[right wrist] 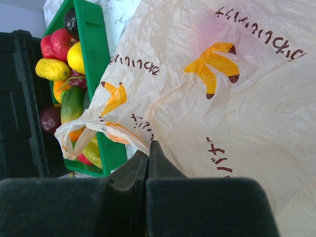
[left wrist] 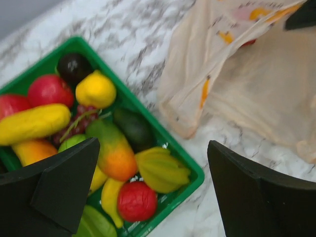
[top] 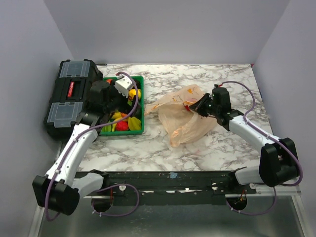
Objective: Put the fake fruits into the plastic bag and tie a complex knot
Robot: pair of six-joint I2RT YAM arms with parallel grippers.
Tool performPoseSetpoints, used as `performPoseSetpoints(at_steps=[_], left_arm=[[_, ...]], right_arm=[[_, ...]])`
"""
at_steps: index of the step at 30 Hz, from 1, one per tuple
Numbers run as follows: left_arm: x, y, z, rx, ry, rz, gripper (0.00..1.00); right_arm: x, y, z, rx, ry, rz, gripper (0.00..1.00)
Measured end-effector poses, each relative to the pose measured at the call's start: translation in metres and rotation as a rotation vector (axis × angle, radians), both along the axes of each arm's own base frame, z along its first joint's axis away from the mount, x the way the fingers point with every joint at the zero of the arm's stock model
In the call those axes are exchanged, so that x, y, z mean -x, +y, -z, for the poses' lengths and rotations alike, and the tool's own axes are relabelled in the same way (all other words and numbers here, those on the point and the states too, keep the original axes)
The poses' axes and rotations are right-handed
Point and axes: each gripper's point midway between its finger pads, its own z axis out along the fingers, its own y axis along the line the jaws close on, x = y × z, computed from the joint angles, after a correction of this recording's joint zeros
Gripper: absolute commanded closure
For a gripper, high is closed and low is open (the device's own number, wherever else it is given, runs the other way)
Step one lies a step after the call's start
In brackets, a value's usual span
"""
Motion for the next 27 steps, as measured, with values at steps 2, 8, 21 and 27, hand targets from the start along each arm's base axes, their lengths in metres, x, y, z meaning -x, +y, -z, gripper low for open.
performPoseSetpoints(at_steps=[2, 8, 21, 27], left_arm=[[-0.01, 0.022, 0.026, -0.036, 0.102, -0.07, 0.19], [-0.023, 0.066, 0.106, -0.142, 0.437, -0.246, 0.24], [-0.051, 0.069, 0.167, -0.19, 0.67, -0.33, 0.34], [-0.057, 0.07, 0.18, -0.2, 0.707, -0.355, 0.44]], right_arm=[[0.0, 0.0, 0.0, 0.002, -0.003, 0.0, 0.99], [-0.001, -0.001, 0.0, 0.008, -0.009, -0.003, 0.99], [-0.001, -0.003, -0.003, 0.031, -0.033, -0.013, 0.99], [-0.001, -0.004, -0.003, 0.044, -0.04, -0.016, 0.99]])
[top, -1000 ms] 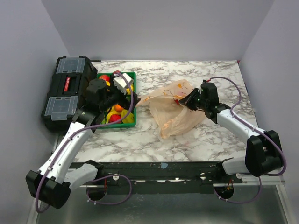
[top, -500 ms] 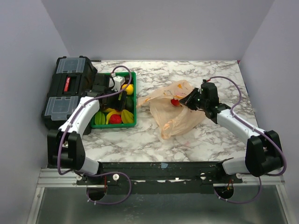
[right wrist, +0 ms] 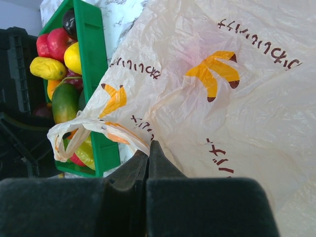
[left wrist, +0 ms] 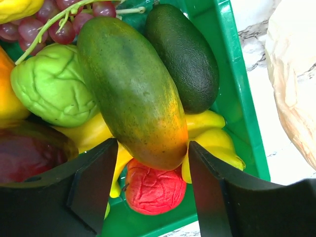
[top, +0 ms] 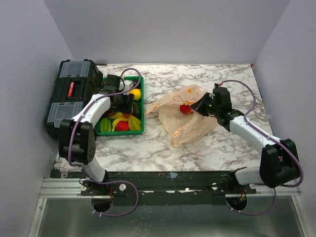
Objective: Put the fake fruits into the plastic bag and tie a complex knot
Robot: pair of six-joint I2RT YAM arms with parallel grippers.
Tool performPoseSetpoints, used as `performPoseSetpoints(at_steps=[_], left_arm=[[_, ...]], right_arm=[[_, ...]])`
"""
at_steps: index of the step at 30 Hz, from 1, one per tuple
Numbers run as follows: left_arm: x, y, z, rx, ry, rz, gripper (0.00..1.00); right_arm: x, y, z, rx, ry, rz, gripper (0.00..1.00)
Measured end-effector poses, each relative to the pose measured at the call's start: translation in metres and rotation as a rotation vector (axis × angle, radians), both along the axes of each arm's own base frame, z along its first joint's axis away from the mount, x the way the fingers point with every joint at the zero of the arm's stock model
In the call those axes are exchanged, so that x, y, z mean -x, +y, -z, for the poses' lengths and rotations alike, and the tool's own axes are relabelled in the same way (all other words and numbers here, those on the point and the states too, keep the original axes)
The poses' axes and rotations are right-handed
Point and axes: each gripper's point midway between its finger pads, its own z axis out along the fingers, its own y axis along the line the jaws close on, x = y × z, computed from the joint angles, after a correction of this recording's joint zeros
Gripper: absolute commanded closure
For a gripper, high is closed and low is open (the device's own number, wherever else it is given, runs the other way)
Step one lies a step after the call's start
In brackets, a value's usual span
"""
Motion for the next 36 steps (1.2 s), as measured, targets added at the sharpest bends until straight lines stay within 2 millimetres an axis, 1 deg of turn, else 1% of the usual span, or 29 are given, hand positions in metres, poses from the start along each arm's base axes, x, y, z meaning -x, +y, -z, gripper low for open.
performPoseSetpoints(at_steps=[2, 6, 8, 10, 11, 12, 14, 15, 17, 19, 20, 22, 27, 31, 33, 36], left_arm=[[0.0, 0.001, 0.0, -0.001, 0.004, -0.006, 0.54], [0.0, 0.002, -0.009, -0.003, -0.01, -0.012, 0.66], [0.003, 0.003, -0.022, -0.003, -0.037, -0.007, 0.73], [0.007, 0.004, -0.043, 0.002, -0.093, 0.001, 0.77], [0.009, 0.005, -0.054, 0.004, -0.126, 0.006, 0.77], [0.011, 0.006, -0.068, 0.005, -0.165, 0.014, 0.72], [0.014, 0.007, -0.084, 0.003, -0.216, 0.026, 0.45], [0.016, 0.008, -0.092, 0.0, -0.242, 0.034, 0.35], [0.017, 0.01, -0.093, -0.006, -0.252, 0.039, 0.26], [0.018, 0.011, -0.087, -0.014, -0.247, 0.046, 0.23], [0.019, 0.011, -0.078, -0.016, -0.23, 0.048, 0.23], [0.019, 0.011, -0.068, -0.018, -0.201, 0.049, 0.24], [0.0, 0.007, -0.034, -0.023, -0.125, 0.045, 0.26], [-0.009, 0.0, -0.005, 0.0, -0.044, 0.033, 0.27], [-0.012, 0.0, 0.006, 0.002, -0.019, 0.023, 0.32], [-0.013, 0.0, 0.017, 0.002, 0.007, 0.012, 0.45]], right_arm=[[0.0, 0.0, 0.0, 0.001, -0.001, -0.001, 0.99], [0.0, 0.0, 0.0, 0.001, -0.001, -0.001, 0.99], [0.0, 0.0, 0.0, 0.0, -0.001, 0.0, 0.99], [0.0, 0.0, 0.0, 0.0, -0.002, -0.001, 0.99], [0.0, 0.0, -0.001, -0.001, -0.003, -0.001, 0.99], [0.0, 0.0, -0.001, -0.001, -0.003, -0.001, 0.99], [-0.001, 0.0, -0.001, -0.001, -0.004, 0.0, 0.99], [-0.001, 0.0, -0.001, -0.002, -0.004, 0.0, 0.99], [-0.001, 0.0, -0.001, -0.002, -0.005, 0.0, 0.99], [-0.001, 0.001, -0.001, -0.003, -0.005, 0.0, 0.99], [-0.001, 0.001, -0.001, -0.003, -0.005, 0.0, 0.99], [-0.001, 0.001, 0.001, -0.002, -0.002, 0.0, 0.99], [-0.002, 0.001, 0.005, 0.002, 0.008, -0.001, 0.99], [-0.002, 0.001, 0.007, 0.006, 0.013, -0.002, 0.99], [-0.002, 0.001, 0.009, 0.01, 0.016, -0.003, 1.0], [-0.004, 0.001, 0.011, 0.014, 0.018, -0.006, 0.99]])
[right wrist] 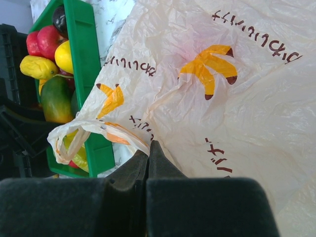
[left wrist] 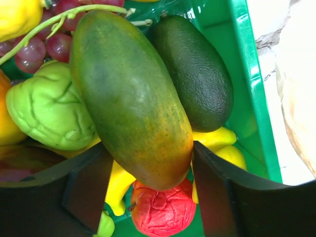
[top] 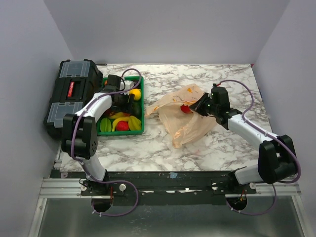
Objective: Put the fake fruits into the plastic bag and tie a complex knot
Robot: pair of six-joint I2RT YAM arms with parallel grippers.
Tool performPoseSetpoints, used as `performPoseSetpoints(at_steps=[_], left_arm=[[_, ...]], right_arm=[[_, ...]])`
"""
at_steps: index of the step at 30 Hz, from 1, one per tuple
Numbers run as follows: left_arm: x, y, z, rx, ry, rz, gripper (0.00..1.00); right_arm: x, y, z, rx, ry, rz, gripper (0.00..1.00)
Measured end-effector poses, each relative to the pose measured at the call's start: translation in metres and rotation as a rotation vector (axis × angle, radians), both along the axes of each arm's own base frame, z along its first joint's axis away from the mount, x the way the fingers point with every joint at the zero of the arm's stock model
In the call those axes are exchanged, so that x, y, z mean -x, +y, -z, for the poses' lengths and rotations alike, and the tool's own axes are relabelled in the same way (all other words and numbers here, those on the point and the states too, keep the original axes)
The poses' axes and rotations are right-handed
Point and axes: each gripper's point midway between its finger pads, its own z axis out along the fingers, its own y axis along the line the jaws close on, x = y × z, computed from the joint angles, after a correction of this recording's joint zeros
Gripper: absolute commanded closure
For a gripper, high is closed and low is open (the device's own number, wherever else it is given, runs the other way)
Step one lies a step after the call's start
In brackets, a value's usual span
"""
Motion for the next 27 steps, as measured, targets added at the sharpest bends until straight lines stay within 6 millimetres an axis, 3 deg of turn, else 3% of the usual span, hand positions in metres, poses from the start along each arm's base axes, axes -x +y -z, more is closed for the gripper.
performPoseSetpoints(at_steps=[3, 7, 10, 14, 17, 20, 22, 24, 27], left_arm=[[-0.001, 0.003, -0.001, -0.001, -0.002, -0.007, 0.59], [-0.001, 0.004, -0.019, -0.003, -0.056, 0.005, 0.65], [0.004, 0.004, -0.054, 0.003, -0.159, 0.042, 0.65], [0.029, -0.012, -0.12, 0.075, -0.36, 0.204, 0.6], [0.063, -0.036, -0.139, 0.113, -0.465, 0.379, 0.59], [0.11, -0.078, -0.122, 0.138, -0.479, 0.62, 0.61], [0.13, -0.104, -0.106, 0.158, -0.442, 0.741, 0.62], [0.138, -0.128, -0.082, 0.169, -0.365, 0.818, 0.62], [0.13, -0.148, -0.057, 0.175, -0.277, 0.834, 0.62]], right_arm=[[-0.002, 0.001, -0.001, 0.004, -0.005, -0.003, 0.99], [-0.004, 0.001, -0.004, 0.005, -0.013, -0.005, 0.99], [-0.004, 0.001, -0.004, 0.008, -0.015, -0.008, 0.99], [-0.004, 0.001, -0.004, 0.009, -0.015, -0.008, 0.99], [-0.004, 0.001, -0.004, 0.008, -0.015, -0.009, 0.99], [-0.004, 0.002, -0.004, 0.004, -0.014, -0.015, 0.99], [-0.003, 0.004, -0.005, 0.0, -0.015, -0.022, 0.99], [-0.004, 0.006, -0.009, -0.008, -0.021, -0.033, 0.99], [-0.004, 0.008, -0.013, -0.017, -0.028, -0.045, 0.99]])
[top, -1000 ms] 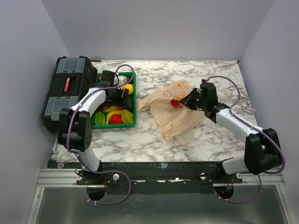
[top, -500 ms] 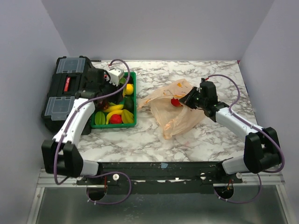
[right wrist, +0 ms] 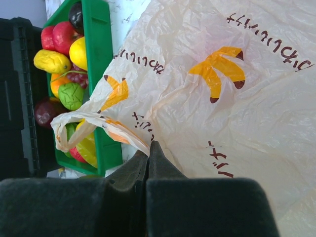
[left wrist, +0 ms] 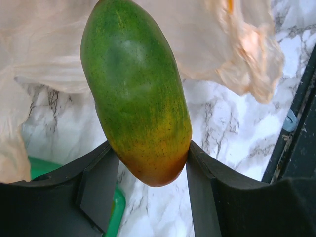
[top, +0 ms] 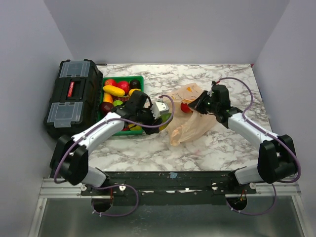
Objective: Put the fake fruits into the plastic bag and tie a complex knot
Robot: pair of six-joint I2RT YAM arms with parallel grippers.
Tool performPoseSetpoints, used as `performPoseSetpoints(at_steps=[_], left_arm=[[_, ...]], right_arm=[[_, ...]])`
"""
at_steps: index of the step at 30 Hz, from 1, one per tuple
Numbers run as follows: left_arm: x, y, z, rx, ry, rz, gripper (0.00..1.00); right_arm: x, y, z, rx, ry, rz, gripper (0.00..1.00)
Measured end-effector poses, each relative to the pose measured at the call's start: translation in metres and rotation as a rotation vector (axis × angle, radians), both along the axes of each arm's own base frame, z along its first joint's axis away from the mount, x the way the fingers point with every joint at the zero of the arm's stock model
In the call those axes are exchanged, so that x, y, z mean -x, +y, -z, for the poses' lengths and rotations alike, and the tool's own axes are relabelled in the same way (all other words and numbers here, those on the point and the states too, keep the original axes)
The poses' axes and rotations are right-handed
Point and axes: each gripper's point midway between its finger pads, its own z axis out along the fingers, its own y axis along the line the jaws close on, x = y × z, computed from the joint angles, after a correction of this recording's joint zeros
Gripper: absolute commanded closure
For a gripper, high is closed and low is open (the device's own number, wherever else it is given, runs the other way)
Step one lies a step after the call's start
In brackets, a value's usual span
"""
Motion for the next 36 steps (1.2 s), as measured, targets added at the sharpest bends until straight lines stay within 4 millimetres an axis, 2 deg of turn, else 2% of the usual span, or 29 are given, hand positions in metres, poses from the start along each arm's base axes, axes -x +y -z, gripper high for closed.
performPoseSetpoints(at_steps=[4, 10, 12, 14, 15, 19, 21, 24, 27, 29, 32, 34, 36], left_arm=[[-0.022, -0.022, 0.022, -0.026, 0.064, -0.028, 0.61], [-0.079, -0.055, 0.024, -0.011, 0.06, -0.127, 0.57], [-0.102, -0.066, 0.021, 0.009, 0.041, -0.169, 0.5], [-0.122, -0.076, 0.018, 0.034, 0.011, -0.205, 0.35], [-0.134, -0.082, 0.018, 0.05, -0.007, -0.224, 0.32], [-0.153, -0.092, 0.021, 0.1, -0.033, -0.27, 0.21], [-0.157, -0.095, 0.02, 0.12, -0.043, -0.278, 0.12], [-0.155, -0.094, 0.022, 0.137, -0.047, -0.286, 0.09], [-0.137, -0.081, 0.026, 0.129, -0.026, -0.29, 0.06], [-0.118, -0.067, 0.019, 0.14, -0.013, -0.29, 0.05], [-0.092, -0.044, -0.007, 0.183, -0.015, -0.297, 0.04], [-0.085, -0.028, -0.042, 0.243, -0.054, -0.32, 0.04], [-0.087, -0.011, -0.074, 0.303, -0.091, -0.359, 0.04]], right_arm=[[0.002, 0.002, -0.002, -0.005, -0.005, -0.019, 0.99], [0.006, 0.006, -0.014, -0.016, -0.037, -0.057, 0.99], [0.008, 0.007, -0.017, -0.023, -0.044, -0.069, 0.99], [0.008, 0.01, -0.022, -0.033, -0.05, -0.084, 0.99], [0.008, 0.012, -0.025, -0.039, -0.054, -0.092, 0.99], [0.004, 0.015, -0.037, -0.049, -0.08, -0.103, 0.99], [0.004, 0.015, -0.039, -0.05, -0.085, -0.103, 0.99], [0.004, 0.015, -0.038, -0.049, -0.082, -0.102, 0.99], [0.004, 0.014, -0.036, -0.042, -0.081, -0.1, 0.99], [0.006, 0.011, -0.03, -0.03, -0.075, -0.096, 0.99], [0.015, 0.007, -0.014, -0.01, -0.049, -0.092, 0.99], [0.022, 0.004, -0.002, 0.002, -0.026, -0.093, 0.99], [0.027, 0.001, 0.009, 0.012, -0.004, -0.09, 0.99]])
